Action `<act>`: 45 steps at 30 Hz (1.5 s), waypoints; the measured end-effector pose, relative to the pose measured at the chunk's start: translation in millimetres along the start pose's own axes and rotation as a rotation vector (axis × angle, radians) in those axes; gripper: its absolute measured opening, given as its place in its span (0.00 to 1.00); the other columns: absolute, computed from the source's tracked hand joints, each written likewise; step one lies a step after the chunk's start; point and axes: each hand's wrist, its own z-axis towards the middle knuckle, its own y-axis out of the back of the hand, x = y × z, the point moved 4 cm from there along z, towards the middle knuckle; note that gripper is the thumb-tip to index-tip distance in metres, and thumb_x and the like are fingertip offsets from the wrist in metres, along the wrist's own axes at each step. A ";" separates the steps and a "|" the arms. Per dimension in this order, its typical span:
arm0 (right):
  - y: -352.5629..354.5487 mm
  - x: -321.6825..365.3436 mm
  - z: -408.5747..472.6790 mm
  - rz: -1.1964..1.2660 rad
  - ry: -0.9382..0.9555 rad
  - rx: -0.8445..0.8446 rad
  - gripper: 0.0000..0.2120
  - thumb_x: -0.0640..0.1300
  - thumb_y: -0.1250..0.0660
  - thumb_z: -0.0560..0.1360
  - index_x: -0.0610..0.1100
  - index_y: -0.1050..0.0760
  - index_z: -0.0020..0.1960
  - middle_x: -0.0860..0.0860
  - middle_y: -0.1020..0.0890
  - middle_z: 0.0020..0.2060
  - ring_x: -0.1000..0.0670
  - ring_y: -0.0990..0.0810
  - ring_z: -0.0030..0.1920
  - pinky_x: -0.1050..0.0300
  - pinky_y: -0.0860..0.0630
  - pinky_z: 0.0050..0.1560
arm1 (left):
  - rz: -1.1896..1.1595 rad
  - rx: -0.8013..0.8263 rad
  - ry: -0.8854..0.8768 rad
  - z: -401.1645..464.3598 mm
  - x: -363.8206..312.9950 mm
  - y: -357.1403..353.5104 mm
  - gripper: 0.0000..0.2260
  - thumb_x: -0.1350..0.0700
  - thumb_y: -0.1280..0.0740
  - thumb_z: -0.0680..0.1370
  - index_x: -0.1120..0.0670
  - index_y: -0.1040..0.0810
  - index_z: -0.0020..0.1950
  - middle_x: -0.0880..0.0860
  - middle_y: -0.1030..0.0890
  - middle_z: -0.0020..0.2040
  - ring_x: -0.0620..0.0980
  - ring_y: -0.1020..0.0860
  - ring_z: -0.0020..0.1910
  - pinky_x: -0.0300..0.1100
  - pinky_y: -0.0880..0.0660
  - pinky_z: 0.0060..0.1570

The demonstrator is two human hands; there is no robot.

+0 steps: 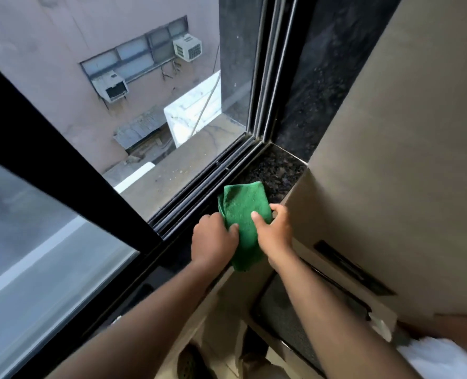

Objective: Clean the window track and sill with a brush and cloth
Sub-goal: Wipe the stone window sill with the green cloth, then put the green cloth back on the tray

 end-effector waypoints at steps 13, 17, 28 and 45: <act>116.9 -113.9 -102.2 0.668 -0.349 0.109 0.11 0.36 0.38 0.78 0.44 0.21 0.55 0.47 0.12 0.45 0.48 0.14 0.44 0.53 0.18 0.41 | -0.581 0.703 0.255 -97.3 -20.3 -135.0 0.16 0.44 0.36 0.78 0.56 0.17 0.51 0.59 0.16 0.54 0.58 0.18 0.52 0.54 0.24 0.59; 112.6 -191.7 -103.7 0.663 -0.507 0.029 0.08 0.38 0.39 0.76 0.46 0.23 0.50 0.46 0.15 0.41 0.45 0.16 0.41 0.46 0.18 0.44 | -0.733 1.088 0.453 -116.7 -14.2 -214.1 0.26 0.37 0.43 0.79 0.55 0.19 0.61 0.60 0.17 0.57 0.60 0.19 0.57 0.54 0.24 0.61; 43.2 -372.4 22.2 0.483 -0.512 0.044 0.17 0.35 0.40 0.76 0.51 0.24 0.59 0.46 0.16 0.54 0.46 0.17 0.53 0.47 0.18 0.53 | -0.473 0.805 0.257 -10.5 68.9 -391.2 0.18 0.59 0.33 0.78 0.50 0.28 0.67 0.55 0.21 0.60 0.53 0.20 0.54 0.50 0.22 0.54; 48.4 -344.9 -33.4 -0.011 -0.433 -0.071 0.22 0.46 0.34 0.79 0.44 0.30 0.72 0.44 0.21 0.62 0.44 0.21 0.59 0.55 0.25 0.55 | 0.135 0.626 -0.190 -65.8 67.7 -240.1 0.23 0.50 0.31 0.78 0.57 0.28 0.70 0.58 0.25 0.68 0.56 0.26 0.66 0.40 0.29 0.60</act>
